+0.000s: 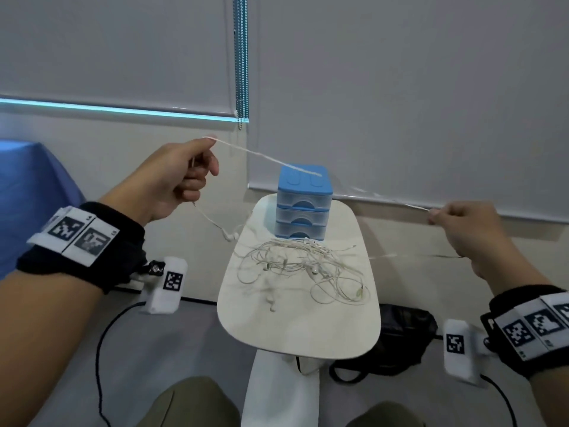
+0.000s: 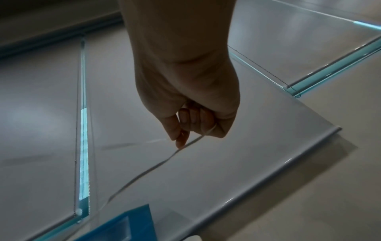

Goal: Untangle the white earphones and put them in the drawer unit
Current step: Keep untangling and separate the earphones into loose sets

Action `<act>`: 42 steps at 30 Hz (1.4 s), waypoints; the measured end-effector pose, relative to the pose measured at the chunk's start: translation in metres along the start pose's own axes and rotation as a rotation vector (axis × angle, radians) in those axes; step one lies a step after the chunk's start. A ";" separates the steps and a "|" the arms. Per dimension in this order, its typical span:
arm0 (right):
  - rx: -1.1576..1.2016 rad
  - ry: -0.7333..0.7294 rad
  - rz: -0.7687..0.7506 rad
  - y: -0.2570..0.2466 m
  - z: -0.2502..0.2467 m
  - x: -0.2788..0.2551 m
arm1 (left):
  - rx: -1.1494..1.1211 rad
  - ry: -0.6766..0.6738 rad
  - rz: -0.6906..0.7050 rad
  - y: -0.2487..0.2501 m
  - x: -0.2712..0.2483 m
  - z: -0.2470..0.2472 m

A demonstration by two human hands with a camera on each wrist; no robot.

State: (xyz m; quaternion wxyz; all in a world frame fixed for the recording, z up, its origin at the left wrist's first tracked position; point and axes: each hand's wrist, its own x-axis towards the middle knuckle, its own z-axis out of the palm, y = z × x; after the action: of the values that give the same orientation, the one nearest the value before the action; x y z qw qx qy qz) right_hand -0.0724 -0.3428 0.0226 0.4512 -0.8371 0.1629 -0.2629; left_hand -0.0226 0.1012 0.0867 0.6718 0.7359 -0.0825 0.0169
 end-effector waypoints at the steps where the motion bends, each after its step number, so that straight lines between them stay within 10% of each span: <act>1: -0.026 0.019 -0.008 0.002 -0.002 0.000 | 0.053 -0.018 0.008 0.004 0.001 -0.002; 14: -0.093 0.184 0.113 0.029 -0.023 0.019 | 0.232 -0.018 -0.100 0.006 0.009 -0.019; 22: -0.129 -0.212 0.270 0.046 -0.028 0.012 | 0.134 0.093 0.153 0.038 0.005 -0.012; 30: 0.269 -0.446 -0.054 -0.091 -0.008 -0.014 | 0.724 -0.663 -0.201 0.009 -0.030 0.024; 35: 0.472 -0.590 -0.249 -0.168 -0.020 -0.039 | 0.695 -0.901 -0.510 -0.025 -0.059 0.062; 42: 0.603 -0.636 -0.448 -0.212 -0.028 -0.062 | 0.597 -0.733 0.034 -0.050 -0.061 0.137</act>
State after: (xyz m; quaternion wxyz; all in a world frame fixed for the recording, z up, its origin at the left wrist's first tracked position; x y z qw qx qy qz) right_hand -0.1309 -0.2154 0.1958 0.6333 -0.7223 -0.2505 -0.1206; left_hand -0.0873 -0.0242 0.0161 0.3570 0.8528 -0.3179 -0.2102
